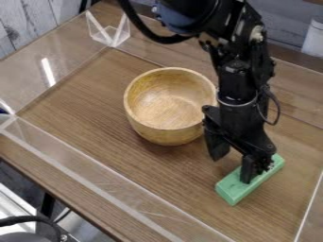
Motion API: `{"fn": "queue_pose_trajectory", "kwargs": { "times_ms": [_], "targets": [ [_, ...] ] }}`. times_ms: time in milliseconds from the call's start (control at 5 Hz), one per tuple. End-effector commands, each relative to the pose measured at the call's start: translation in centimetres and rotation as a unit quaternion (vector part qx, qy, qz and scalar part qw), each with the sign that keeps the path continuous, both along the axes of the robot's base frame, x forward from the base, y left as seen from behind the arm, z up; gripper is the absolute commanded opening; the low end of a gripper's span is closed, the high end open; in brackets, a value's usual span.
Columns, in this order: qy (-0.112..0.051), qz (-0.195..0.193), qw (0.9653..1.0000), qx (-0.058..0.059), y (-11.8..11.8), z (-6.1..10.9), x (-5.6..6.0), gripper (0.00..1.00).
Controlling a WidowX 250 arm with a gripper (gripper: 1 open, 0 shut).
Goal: Remove the green block from inside the brown bowl and put it on the table
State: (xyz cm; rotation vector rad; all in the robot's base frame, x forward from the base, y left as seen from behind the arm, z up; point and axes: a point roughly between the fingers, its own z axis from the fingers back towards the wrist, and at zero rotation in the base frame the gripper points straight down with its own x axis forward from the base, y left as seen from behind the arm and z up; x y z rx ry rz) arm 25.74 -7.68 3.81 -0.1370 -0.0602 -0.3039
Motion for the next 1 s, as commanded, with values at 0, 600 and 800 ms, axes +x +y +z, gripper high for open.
{"fn": "queue_pose_trajectory", "kwargs": {
  "times_ms": [0,600,800],
  "targets": [
    [-0.017,0.0,0.9999,-0.001,0.2,0.7,0.6,1.0],
    [-0.027,0.01,0.9996,-0.001,0.7,2.0,0.9,1.0],
    [-0.043,0.023,0.9988,-0.002,1.3,3.8,1.2,1.0]
  ]
}}
